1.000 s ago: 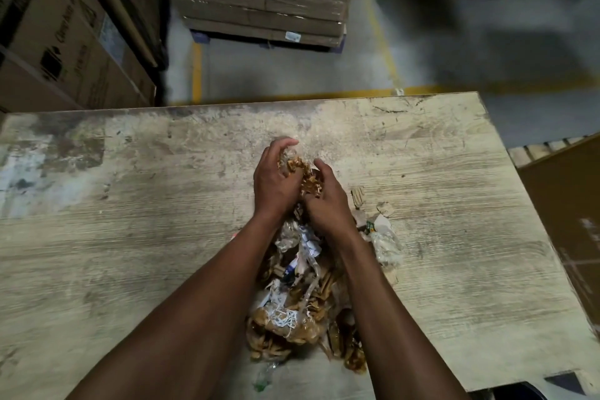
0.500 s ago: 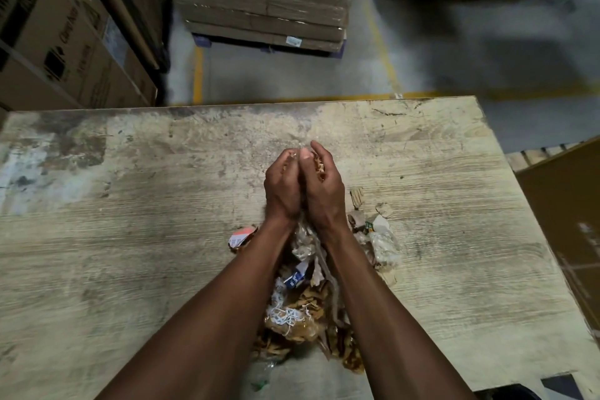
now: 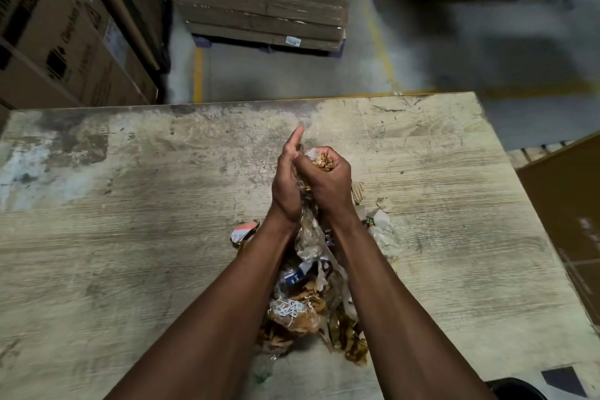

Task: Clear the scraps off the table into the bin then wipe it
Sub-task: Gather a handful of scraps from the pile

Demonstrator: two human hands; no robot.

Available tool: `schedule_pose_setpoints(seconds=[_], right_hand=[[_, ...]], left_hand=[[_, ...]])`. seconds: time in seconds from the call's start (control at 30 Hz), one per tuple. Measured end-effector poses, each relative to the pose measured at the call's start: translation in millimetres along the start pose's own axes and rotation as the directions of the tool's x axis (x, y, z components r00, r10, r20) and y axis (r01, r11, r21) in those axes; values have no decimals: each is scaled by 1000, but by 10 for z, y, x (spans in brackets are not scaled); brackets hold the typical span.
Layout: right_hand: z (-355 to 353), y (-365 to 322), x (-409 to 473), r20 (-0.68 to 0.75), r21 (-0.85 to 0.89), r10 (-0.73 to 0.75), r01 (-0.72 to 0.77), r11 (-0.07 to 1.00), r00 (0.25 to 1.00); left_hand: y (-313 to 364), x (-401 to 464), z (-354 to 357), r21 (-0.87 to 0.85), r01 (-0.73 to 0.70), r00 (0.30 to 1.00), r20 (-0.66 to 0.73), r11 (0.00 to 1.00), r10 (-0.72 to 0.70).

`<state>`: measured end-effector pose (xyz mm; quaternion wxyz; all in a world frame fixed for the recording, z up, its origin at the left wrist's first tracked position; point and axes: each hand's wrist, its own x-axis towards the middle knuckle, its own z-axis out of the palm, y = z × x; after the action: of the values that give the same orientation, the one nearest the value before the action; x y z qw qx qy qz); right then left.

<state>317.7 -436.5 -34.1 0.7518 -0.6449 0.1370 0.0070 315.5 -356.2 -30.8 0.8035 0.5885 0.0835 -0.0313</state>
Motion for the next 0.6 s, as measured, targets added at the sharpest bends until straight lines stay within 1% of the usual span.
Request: schedule_pose_setpoints(seconds=[0.13,0.17,0.23,0.27,0.33,0.4,0.47,0.6], right_hand=[[48,-40,-6,-81,-13,-20,19,1000,997],[46,-77,10,-121,5,-15,15,1000,993],[11,-137,89,-213,71,12,3,997,977],[-8,-173,133,-258,101,28,-1,995,966],[-41,-225,238,-343,132,56,-11,991,938],[-47,-255,320,-412,172,61,12,985,909],[-35,-266,345,-460,204,70,29,979,885],[13,-295,279,-525,311,143,32,950,839]], left_hand=[[-36,48,-32,-31,33,999,-1,999,-33],[-27,52,-35,-59,53,999,9,997,-53],[-33,44,-70,-142,137,990,42,980,-132],[-48,30,-99,-151,164,986,47,975,-159],[-82,-36,-147,-99,187,982,28,977,-185],[-95,-132,-157,-19,165,986,-22,986,-165],[-2,-241,-123,70,108,991,-82,992,-103],[75,-382,9,180,-15,992,-120,984,37]])
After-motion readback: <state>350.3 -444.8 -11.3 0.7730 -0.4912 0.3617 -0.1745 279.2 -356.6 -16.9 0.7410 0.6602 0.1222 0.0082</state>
